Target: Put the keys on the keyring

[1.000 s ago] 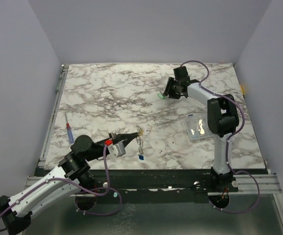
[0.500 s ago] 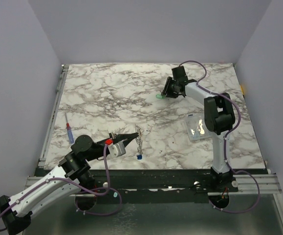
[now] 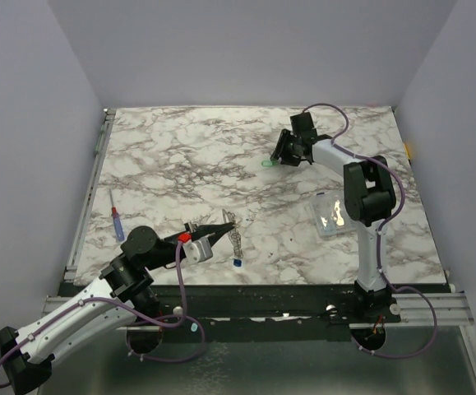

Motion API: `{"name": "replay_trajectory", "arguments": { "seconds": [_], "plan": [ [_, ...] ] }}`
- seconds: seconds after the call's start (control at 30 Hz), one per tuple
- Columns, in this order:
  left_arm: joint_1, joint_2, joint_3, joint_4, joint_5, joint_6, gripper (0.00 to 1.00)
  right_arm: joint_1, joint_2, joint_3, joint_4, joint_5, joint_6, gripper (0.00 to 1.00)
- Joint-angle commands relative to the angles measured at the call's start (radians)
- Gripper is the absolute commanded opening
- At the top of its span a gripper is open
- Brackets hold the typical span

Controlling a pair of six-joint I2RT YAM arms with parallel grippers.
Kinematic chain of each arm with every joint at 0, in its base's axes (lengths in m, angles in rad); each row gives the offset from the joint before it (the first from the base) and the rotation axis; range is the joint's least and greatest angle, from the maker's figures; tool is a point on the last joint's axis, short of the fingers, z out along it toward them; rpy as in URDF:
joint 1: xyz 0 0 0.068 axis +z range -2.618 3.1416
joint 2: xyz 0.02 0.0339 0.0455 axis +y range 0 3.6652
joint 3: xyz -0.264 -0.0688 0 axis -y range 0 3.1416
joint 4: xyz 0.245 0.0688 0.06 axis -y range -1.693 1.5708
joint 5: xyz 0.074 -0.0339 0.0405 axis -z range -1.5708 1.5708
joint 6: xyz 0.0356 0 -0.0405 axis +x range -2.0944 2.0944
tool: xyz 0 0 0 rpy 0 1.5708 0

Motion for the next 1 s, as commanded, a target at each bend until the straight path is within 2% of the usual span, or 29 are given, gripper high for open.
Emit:
{"name": "replay_trajectory", "arguments": {
  "seconds": [0.0, 0.27, 0.7, 0.97],
  "plan": [
    [-0.002, 0.001, -0.01, 0.047, 0.021, -0.005, 0.0, -0.009, 0.016, -0.007, 0.033, -0.034, 0.014, 0.49],
    [-0.002, 0.005, -0.011, 0.048, 0.016, -0.007, 0.0, -0.028, 0.042, -0.022, 0.073, -0.092, 0.052, 0.41],
    [-0.002, 0.01, -0.011, 0.048, 0.016, -0.008, 0.0, -0.031, 0.054, -0.06, 0.11, -0.156, 0.086, 0.4],
    [-0.002, 0.006, -0.011, 0.048, 0.013, -0.01, 0.0, -0.033, 0.06, -0.068, 0.126, -0.162, 0.098, 0.28]
  ]
}}
